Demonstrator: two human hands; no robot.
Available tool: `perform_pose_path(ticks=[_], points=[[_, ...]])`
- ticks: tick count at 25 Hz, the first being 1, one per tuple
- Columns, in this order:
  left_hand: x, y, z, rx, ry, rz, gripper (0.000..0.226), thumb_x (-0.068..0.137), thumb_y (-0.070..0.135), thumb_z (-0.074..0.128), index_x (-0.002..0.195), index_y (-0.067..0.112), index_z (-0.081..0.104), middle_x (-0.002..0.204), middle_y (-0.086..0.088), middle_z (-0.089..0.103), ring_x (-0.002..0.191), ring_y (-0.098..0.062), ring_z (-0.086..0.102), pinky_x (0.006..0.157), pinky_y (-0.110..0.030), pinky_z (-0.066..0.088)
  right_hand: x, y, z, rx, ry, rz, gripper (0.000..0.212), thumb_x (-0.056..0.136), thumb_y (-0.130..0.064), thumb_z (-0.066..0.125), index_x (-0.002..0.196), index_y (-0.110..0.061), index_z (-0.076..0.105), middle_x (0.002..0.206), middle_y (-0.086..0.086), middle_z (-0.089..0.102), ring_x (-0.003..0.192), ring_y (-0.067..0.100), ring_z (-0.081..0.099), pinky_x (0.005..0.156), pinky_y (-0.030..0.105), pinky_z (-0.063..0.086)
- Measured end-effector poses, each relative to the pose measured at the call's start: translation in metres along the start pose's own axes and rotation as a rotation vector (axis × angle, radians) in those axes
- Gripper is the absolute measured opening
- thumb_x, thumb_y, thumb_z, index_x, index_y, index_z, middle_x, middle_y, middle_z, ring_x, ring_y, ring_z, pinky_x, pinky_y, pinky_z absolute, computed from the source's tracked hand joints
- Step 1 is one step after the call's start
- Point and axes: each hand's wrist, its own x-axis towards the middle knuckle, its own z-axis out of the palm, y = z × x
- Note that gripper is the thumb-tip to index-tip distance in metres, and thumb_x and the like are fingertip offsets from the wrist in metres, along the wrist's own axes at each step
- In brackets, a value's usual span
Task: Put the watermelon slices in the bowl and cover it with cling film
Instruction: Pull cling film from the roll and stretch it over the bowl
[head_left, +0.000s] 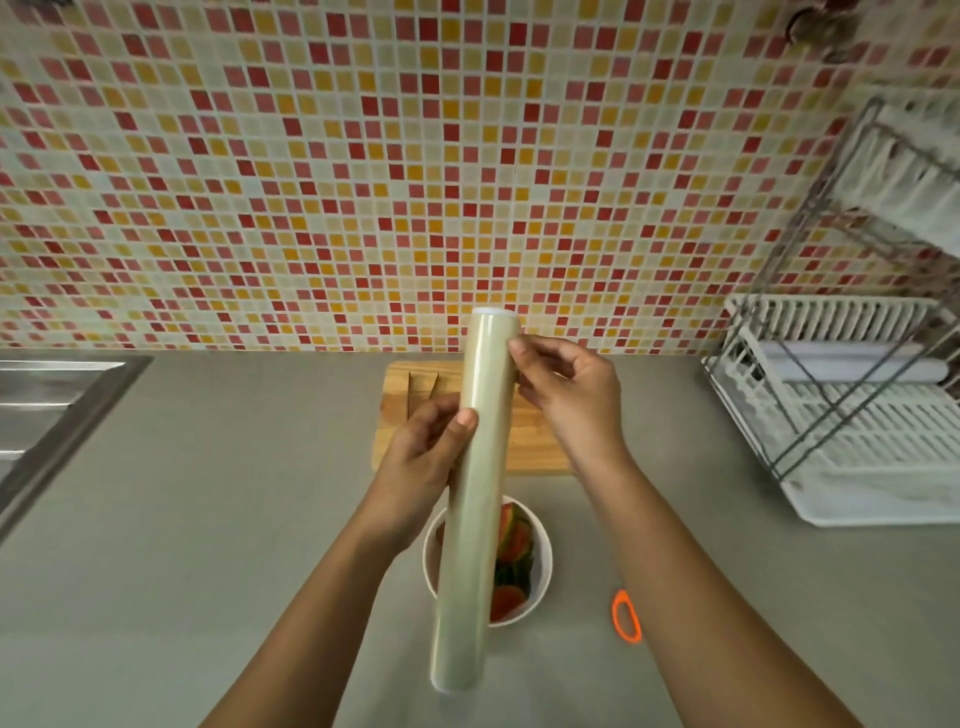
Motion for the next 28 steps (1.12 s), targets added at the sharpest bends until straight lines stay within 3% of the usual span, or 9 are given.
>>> perform_pose_path(ticks=[4, 7, 12, 16, 19, 22, 24, 26, 28], points=[[-0.006, 0.005, 0.01, 0.087, 0.06, 0.082, 0.027, 0.089, 0.048, 0.048, 0.111, 0.038, 0.06, 0.1, 0.021, 0.066, 0.097, 0.0, 0.062, 0.079, -0.015, 0.051, -0.002, 0.0, 0.004, -0.026, 0.119, -0.082, 0.005, 0.083, -0.025, 0.067, 0.084, -0.021, 0.07, 0.081, -0.002, 0.071, 0.072, 0.01, 0.069, 0.059, 0.021, 0.054], [-0.012, 0.008, 0.021, 0.186, 0.162, 0.097, 0.021, 0.096, 0.05, 0.035, 0.108, 0.059, 0.05, 0.103, 0.038, 0.058, 0.101, 0.013, 0.054, 0.077, -0.001, 0.042, -0.001, -0.003, 0.011, -0.081, 0.163, -0.122, 0.012, 0.085, -0.027, 0.065, 0.088, -0.017, 0.07, 0.078, -0.005, 0.068, 0.07, 0.01, 0.068, 0.056, 0.019, 0.054], [-0.024, 0.009, 0.035, 0.212, 0.235, 0.103, 0.027, 0.097, 0.052, 0.021, 0.103, 0.069, 0.041, 0.097, 0.044, 0.054, 0.094, 0.024, 0.049, 0.071, 0.003, 0.038, -0.002, -0.008, 0.016, -0.116, 0.098, -0.106, 0.01, 0.087, -0.026, 0.063, 0.088, -0.018, 0.068, 0.077, -0.006, 0.067, 0.07, 0.009, 0.067, 0.056, 0.022, 0.056], [-0.028, 0.004, 0.032, 0.292, 0.314, 0.148, 0.045, 0.082, 0.071, 0.035, 0.118, 0.043, 0.036, 0.099, 0.026, 0.056, 0.089, 0.02, 0.054, 0.06, -0.001, 0.044, -0.007, -0.012, 0.017, -0.096, 0.109, -0.093, 0.007, 0.089, -0.025, 0.059, 0.087, -0.021, 0.064, 0.078, -0.006, 0.066, 0.065, 0.003, 0.065, 0.053, 0.016, 0.052], [-0.026, 0.008, 0.024, 0.366, 0.381, 0.174, 0.04, 0.075, 0.079, 0.04, 0.096, 0.044, 0.039, 0.09, 0.022, 0.056, 0.084, 0.015, 0.057, 0.052, -0.003, 0.043, -0.013, -0.013, 0.015, 0.014, 0.049, -0.047, 0.01, 0.088, -0.037, 0.056, 0.091, -0.028, 0.061, 0.087, -0.008, 0.067, 0.074, 0.001, 0.066, 0.057, 0.016, 0.052], [-0.022, 0.01, 0.015, 0.397, 0.41, 0.181, 0.033, 0.076, 0.078, 0.038, 0.091, 0.049, 0.041, 0.092, 0.016, 0.058, 0.082, 0.001, 0.06, 0.058, -0.014, 0.045, -0.028, -0.001, 0.014, 0.137, -0.183, 0.117, 0.038, 0.073, -0.056, 0.06, 0.103, -0.033, 0.059, 0.103, -0.003, 0.068, 0.09, 0.012, 0.069, 0.07, 0.027, 0.058], [-0.019, 0.009, 0.009, 0.403, 0.422, 0.179, 0.031, 0.078, 0.077, 0.038, 0.091, 0.049, 0.042, 0.093, 0.015, 0.059, 0.084, -0.002, 0.06, 0.063, -0.02, 0.046, -0.037, 0.01, 0.015, 0.075, -0.245, 0.107, 0.032, 0.07, -0.051, 0.067, 0.095, -0.03, 0.065, 0.094, -0.003, 0.072, 0.089, 0.014, 0.069, 0.073, 0.027, 0.057], [-0.017, 0.008, 0.006, 0.387, 0.412, 0.155, 0.027, 0.078, 0.076, 0.039, 0.092, 0.053, 0.042, 0.093, 0.017, 0.059, 0.084, -0.001, 0.06, 0.063, -0.02, 0.047, -0.038, 0.016, 0.015, 0.022, -0.189, 0.072, 0.012, 0.078, -0.039, 0.067, 0.08, -0.027, 0.067, 0.076, -0.008, 0.072, 0.078, 0.008, 0.069, 0.069, 0.022, 0.055], [-0.016, 0.008, 0.003, 0.349, 0.391, 0.121, 0.026, 0.076, 0.077, 0.039, 0.093, 0.058, 0.043, 0.095, 0.016, 0.061, 0.084, 0.0, 0.062, 0.063, -0.02, 0.049, -0.032, 0.018, 0.013, -0.033, -0.131, 0.06, 0.009, 0.084, -0.03, 0.064, 0.076, -0.026, 0.064, 0.067, -0.009, 0.068, 0.07, 0.006, 0.067, 0.067, 0.022, 0.055]])
